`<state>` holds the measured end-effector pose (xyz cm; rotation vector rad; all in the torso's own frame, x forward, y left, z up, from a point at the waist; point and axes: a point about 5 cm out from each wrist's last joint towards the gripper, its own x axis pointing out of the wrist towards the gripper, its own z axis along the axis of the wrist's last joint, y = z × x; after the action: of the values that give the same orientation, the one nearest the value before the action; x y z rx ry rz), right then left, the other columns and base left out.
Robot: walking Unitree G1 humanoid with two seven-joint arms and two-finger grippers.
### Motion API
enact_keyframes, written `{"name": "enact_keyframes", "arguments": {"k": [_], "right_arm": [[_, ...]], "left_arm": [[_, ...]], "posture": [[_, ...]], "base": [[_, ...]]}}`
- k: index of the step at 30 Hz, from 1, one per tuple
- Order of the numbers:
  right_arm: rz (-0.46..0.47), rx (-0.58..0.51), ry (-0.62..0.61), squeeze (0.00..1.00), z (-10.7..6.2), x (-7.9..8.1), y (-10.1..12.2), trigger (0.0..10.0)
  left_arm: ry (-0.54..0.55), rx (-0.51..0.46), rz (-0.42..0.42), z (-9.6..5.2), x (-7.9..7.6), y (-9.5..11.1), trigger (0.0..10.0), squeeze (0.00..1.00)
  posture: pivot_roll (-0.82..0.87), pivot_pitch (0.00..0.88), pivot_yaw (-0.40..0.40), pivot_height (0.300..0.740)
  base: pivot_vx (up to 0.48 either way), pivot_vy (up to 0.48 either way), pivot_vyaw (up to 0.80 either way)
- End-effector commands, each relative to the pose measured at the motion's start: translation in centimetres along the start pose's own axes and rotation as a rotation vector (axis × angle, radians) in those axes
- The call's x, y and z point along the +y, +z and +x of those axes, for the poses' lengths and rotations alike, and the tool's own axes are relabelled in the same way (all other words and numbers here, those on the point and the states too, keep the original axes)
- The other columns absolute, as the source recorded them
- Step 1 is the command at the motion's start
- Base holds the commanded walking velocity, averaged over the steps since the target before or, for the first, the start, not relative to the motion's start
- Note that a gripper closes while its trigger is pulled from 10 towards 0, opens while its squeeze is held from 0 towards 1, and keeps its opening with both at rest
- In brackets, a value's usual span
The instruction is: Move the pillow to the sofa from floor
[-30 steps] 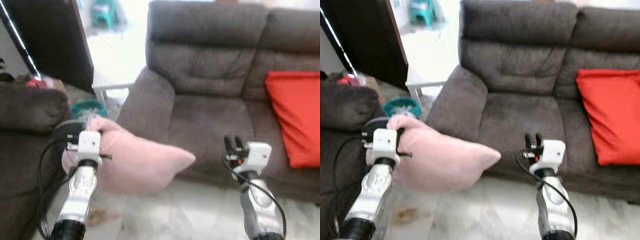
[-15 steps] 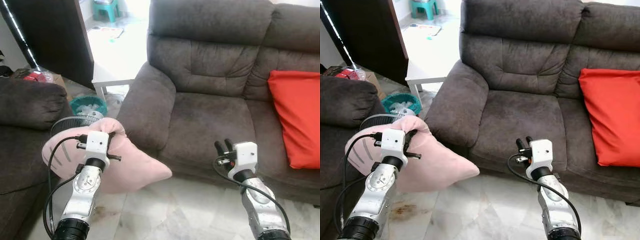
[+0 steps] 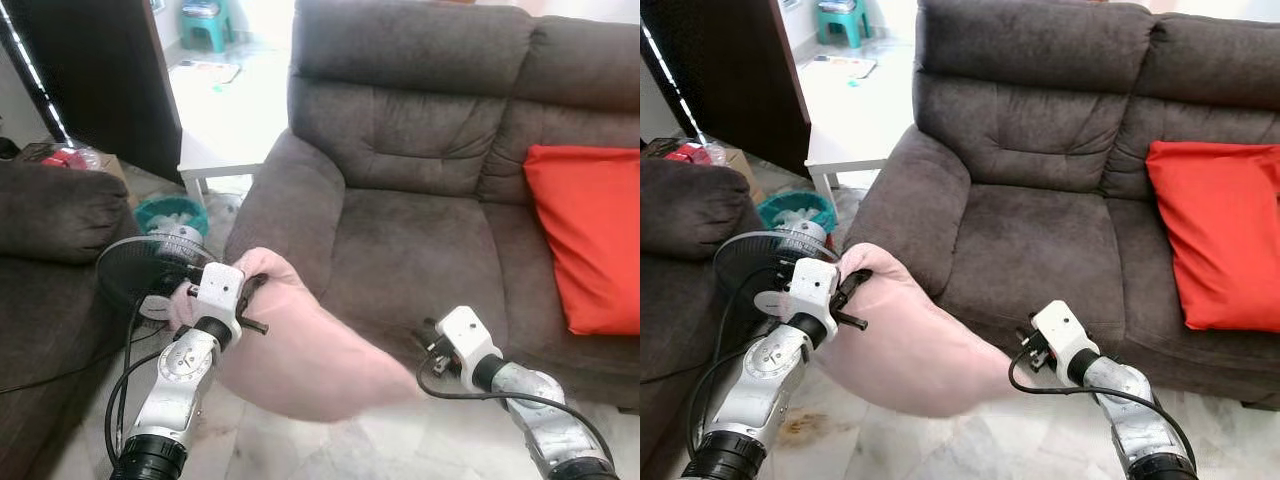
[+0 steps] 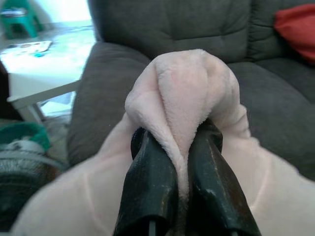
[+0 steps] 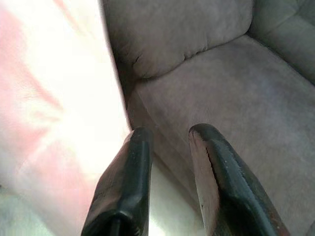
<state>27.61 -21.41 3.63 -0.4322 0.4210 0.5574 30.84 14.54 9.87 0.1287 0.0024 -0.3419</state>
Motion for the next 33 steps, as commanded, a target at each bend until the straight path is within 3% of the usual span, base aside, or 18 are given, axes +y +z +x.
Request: {"name": "enact_keyframes", "arguments": {"k": [1, 2, 3, 4, 10, 14, 33], "right_arm": [[-0.018, 0.091, 0.039, 0.0, -0.4, 0.3, -1.5, 10.0], [-0.018, 0.091, 0.039, 0.0, -0.4, 0.3, -1.5, 10.0], [-0.025, 0.119, 0.072, 0.26, -0.5, 0.6, -2.0, 10.0], [-0.022, 0.139, 0.092, 1.0, -0.6, 0.7, -2.4, 10.0], [-0.064, 0.236, 0.192, 1.0, -1.0, 1.3, -3.8, 10.0], [-0.041, 0.251, 0.21, 1.0, -0.8, 1.8, -4.2, 10.0], [-0.053, 0.361, 0.176, 1.0, -0.8, 2.2, -6.1, 10.0]], "left_arm": [[-0.008, -0.09, 0.009, 0.6, 0.2, 2.2, 10.0, 0.0], [-0.008, -0.09, 0.009, 0.6, 0.2, 2.2, 10.0, 0.0], [-0.015, -0.093, 0.008, 0.7, 0.1, 2.4, 10.0, 0.0], [-0.025, -0.098, 0.006, 1.0, -0.1, 2.6, 10.0, 0.0], [-0.057, -0.13, -0.008, 1.9, -1.2, 3.4, 10.0, 0.0], [-0.085, -0.152, -0.018, 2.3, -2.2, 4.0, 10.0, 0.0], [-0.172, -0.146, -0.043, 2.2, -3.2, 4.0, 10.0, 0.0]], "posture": [[0.1, 0.0, -0.041, 0.74], [0.1, 0.0, -0.041, 0.74], [0.1, 0.0, -0.041, 0.74], [0.1, 0.0, -0.047, 0.74], [0.09, 0.0, -0.052, 0.74], [0.09, 0.0, -0.054, 0.74], [0.1, 0.0, -0.07, 0.74]], "base": [[0.0, 0.0, 0.0], [0.0, 0.0, 0.0], [0.0, 0.0, 0.0], [0.0, 0.0, 0.0], [0.0, 0.0, 0.0], [0.0, 0.0, 0.0], [0.0, 0.0, 0.0]]}}
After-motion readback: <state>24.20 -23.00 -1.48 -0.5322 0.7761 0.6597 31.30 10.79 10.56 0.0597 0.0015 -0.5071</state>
